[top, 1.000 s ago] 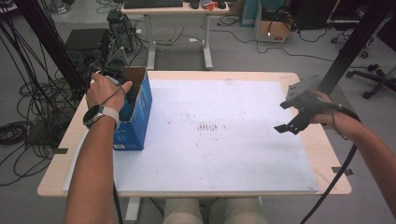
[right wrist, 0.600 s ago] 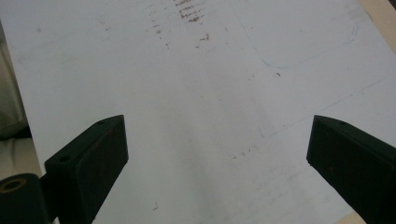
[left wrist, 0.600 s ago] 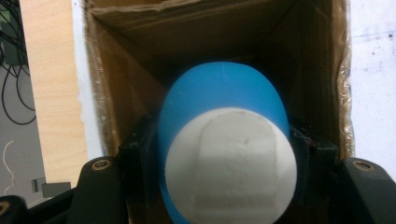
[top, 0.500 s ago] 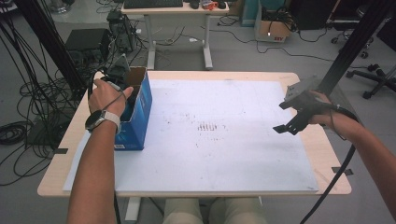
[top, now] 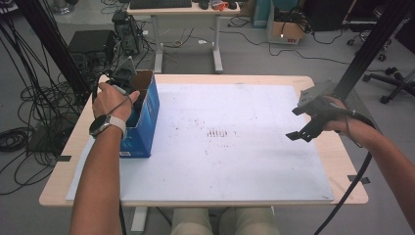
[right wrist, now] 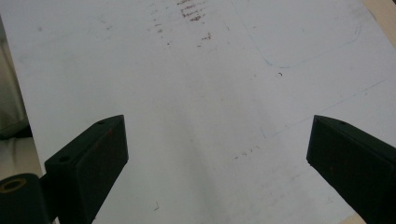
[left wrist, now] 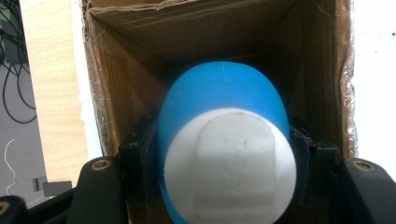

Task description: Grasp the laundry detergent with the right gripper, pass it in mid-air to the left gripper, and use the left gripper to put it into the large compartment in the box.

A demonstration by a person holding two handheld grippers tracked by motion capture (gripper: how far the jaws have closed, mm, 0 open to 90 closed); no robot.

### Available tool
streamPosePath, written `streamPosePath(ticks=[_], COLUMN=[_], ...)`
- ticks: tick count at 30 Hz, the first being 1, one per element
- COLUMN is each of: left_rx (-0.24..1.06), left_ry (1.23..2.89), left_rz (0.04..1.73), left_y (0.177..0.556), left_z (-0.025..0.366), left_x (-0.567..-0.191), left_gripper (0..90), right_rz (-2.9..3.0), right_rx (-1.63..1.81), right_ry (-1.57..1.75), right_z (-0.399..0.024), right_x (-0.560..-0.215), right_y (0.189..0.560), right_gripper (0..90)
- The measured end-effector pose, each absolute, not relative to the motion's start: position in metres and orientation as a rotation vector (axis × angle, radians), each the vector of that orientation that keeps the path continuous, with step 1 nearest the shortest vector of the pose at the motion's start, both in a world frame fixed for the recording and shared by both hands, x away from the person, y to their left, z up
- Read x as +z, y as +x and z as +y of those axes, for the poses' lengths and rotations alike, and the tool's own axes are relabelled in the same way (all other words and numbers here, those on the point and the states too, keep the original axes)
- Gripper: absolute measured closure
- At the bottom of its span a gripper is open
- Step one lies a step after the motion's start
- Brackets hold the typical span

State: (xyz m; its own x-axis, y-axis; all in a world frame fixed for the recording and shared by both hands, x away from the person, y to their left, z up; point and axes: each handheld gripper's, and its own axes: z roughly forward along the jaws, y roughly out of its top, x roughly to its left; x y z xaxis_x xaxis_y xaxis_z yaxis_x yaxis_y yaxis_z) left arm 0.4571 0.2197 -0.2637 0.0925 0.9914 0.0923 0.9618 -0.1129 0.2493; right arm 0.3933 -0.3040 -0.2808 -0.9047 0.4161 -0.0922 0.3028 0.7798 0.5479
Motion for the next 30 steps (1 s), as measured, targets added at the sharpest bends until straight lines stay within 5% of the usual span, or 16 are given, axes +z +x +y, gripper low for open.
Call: streamPosePath(ticks=[30], left_rx=[0.352], left_ry=[2.235], left_rz=[2.012], left_y=[0.4556], left_z=[0.2207], left_x=[-0.2629], left_gripper=[37.5], right_rz=[2.763], right_rx=[0.8], right_ry=[0.554], right_z=[-0.301], right_x=[-0.2788], right_y=[0.3927], right_gripper=[5.4])
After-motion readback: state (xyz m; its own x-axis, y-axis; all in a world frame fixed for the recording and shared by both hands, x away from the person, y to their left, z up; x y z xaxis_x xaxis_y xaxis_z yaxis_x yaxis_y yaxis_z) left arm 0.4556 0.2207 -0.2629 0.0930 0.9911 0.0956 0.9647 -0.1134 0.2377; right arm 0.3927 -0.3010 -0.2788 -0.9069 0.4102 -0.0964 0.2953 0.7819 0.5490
